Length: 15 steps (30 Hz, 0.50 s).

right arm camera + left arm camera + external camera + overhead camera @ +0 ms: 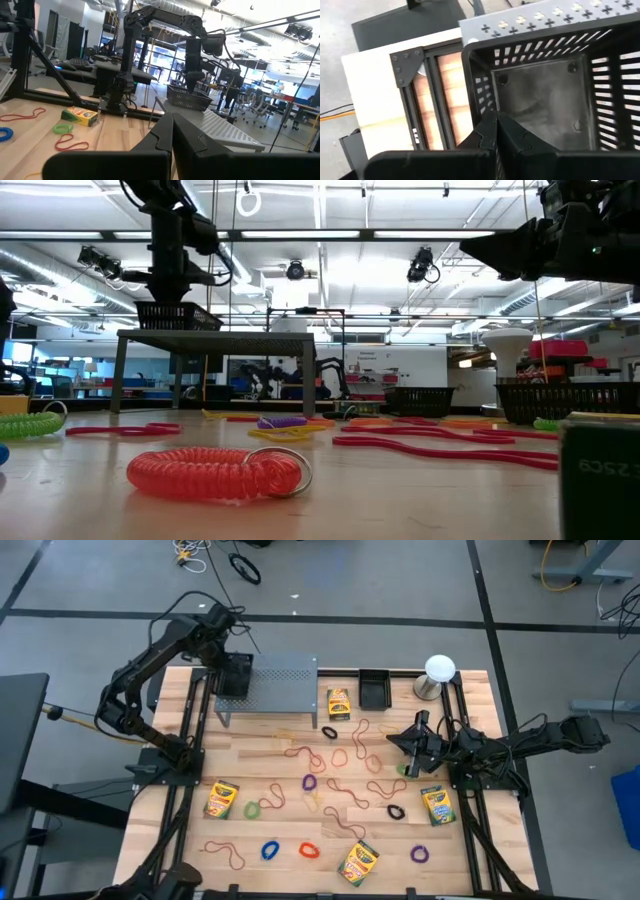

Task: Pick & Place Office Desk Supplies
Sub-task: Put the left black bin on the shelf

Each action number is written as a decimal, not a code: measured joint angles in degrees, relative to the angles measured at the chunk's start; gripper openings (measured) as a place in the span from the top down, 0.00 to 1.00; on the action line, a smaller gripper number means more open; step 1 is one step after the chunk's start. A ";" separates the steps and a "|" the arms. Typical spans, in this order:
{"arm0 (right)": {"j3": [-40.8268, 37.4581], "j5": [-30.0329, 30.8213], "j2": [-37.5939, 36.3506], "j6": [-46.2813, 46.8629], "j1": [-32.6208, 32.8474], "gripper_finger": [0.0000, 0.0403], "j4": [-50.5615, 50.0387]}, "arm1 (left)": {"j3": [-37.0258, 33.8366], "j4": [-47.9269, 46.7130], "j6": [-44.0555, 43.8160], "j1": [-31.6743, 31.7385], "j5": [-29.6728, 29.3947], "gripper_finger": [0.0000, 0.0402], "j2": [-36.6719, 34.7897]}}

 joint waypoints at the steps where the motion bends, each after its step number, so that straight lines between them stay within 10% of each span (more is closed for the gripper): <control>1: 0.00 0.00 0.00 0.00 -0.02 0.98 0.02 | 0.00 -0.01 -0.08 0.09 -0.32 0.99 0.00; 15: 0.00 0.00 0.00 -0.02 0.00 0.98 0.00 | 0.00 2.42 4.51 -2.19 -1.49 0.98 -5.86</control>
